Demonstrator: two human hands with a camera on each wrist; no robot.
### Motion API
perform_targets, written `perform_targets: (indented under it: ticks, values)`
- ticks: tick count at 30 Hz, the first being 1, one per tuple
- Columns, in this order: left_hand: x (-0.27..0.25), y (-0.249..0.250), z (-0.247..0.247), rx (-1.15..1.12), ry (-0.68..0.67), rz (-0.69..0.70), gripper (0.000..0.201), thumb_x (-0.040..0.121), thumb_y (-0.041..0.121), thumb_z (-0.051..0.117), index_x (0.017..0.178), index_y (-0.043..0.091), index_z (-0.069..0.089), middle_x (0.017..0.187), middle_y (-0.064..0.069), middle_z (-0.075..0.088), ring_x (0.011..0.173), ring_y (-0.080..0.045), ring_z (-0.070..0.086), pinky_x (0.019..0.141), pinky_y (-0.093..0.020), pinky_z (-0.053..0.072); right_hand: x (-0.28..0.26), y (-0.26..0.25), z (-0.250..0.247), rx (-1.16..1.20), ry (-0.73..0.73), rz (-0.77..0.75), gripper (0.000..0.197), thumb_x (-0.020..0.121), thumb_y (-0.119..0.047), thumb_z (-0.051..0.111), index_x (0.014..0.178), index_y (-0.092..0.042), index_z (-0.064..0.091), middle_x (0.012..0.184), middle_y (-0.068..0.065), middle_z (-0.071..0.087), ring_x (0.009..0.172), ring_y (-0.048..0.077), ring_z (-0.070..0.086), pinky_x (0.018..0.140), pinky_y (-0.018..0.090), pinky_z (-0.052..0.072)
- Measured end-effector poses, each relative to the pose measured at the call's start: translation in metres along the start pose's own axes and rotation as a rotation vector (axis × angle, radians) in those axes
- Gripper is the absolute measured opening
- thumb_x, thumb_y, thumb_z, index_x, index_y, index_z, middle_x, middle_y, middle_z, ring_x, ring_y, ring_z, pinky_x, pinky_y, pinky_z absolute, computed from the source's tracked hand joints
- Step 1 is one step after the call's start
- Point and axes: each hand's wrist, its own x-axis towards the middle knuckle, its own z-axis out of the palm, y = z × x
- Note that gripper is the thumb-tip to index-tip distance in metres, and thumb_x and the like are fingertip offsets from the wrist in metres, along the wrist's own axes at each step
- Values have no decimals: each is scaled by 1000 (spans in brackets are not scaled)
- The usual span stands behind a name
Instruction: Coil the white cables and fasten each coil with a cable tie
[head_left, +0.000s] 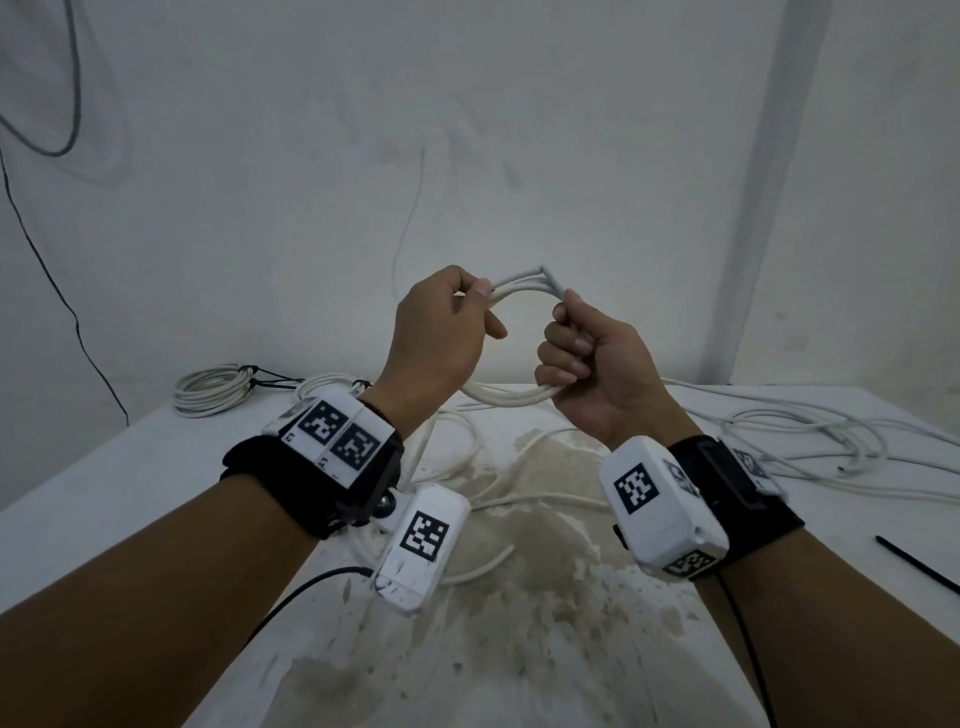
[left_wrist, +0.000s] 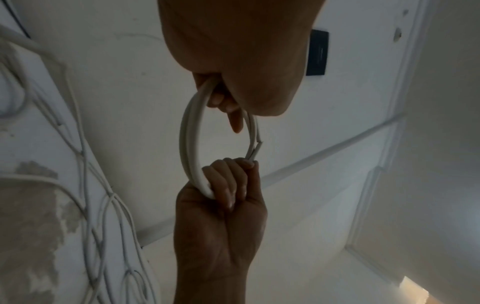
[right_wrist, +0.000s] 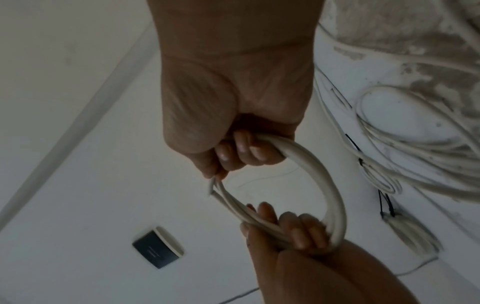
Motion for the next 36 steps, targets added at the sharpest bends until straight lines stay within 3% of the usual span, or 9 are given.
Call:
perform_targets:
  ticks: [5, 7, 11, 14, 17, 21, 28, 33, 36]
  values:
    - [0, 0, -5, -214, 32, -132, 25, 104, 25, 45, 96, 7, 60, 75, -1, 75, 41, -15, 50, 42, -23, 40, -4, -1, 3, -168, -36, 41, 28, 100, -27, 50, 75, -14, 52, 49, -7, 26, 38, 7, 21, 39, 19, 25]
    - [1, -3, -3, -140, 52, -88, 25, 103, 28, 47, 90, 12, 61, 71, 1, 73, 41, -13, 43, 43, -25, 36, -4, -3, 6, -126, -45, 44, 29, 100, -30, 50, 75, -16, 52, 49, -8, 26, 39, 7, 23, 43, 19, 30]
    - [2, -9, -1, 26, 116, 22, 25, 103, 28, 47, 87, 15, 61, 67, 4, 71, 45, -1, 47, 58, -27, 41, -5, -5, 11, -61, -92, 52, 29, 99, -33, 50, 76, -17, 55, 49, -9, 30, 40, 7, 27, 48, 20, 38]
    - [2, -13, -2, 102, 173, 70, 26, 104, 27, 46, 90, 11, 62, 64, 7, 68, 50, 1, 51, 57, -13, 39, -6, -6, 15, -125, -94, 30, 20, 94, -30, 54, 88, -13, 61, 51, -7, 35, 41, 7, 32, 50, 21, 43]
    - [2, -15, -1, 141, 228, 57, 26, 104, 26, 45, 91, 12, 62, 62, 10, 65, 59, 3, 56, 60, -8, 37, -2, -1, 19, -298, 44, -53, 13, 101, -21, 54, 103, -9, 59, 60, 0, 47, 45, 11, 37, 50, 25, 44]
    - [1, -15, 4, 135, 279, -18, 25, 104, 27, 43, 93, 13, 61, 65, 9, 66, 71, -6, 60, 71, -25, 44, 1, 8, 22, -426, 143, -210, 11, 101, -15, 55, 110, -11, 49, 72, 7, 57, 47, 13, 41, 45, 26, 41]
    - [4, -7, 5, 132, 316, -83, 26, 105, 28, 41, 97, 13, 60, 66, 8, 66, 81, -15, 64, 80, -35, 49, 0, 11, 21, -692, 151, -363, 10, 102, -18, 53, 97, -10, 53, 80, 7, 68, 46, 15, 48, 45, 29, 46]
    - [-2, -15, 7, 177, 314, -54, 26, 105, 29, 40, 97, 12, 58, 76, 2, 69, 82, -17, 64, 77, -33, 48, 0, 7, 22, -476, 156, -275, 28, 103, -30, 51, 86, -11, 60, 79, 7, 68, 46, 14, 45, 47, 26, 43]
    - [0, -18, 8, 144, 367, -103, 25, 105, 29, 38, 97, 13, 56, 84, -1, 70, 82, -15, 62, 70, -25, 42, -6, 9, 23, -334, 86, -168, 38, 104, -37, 45, 84, -9, 61, 82, 12, 69, 50, 16, 48, 53, 30, 51]
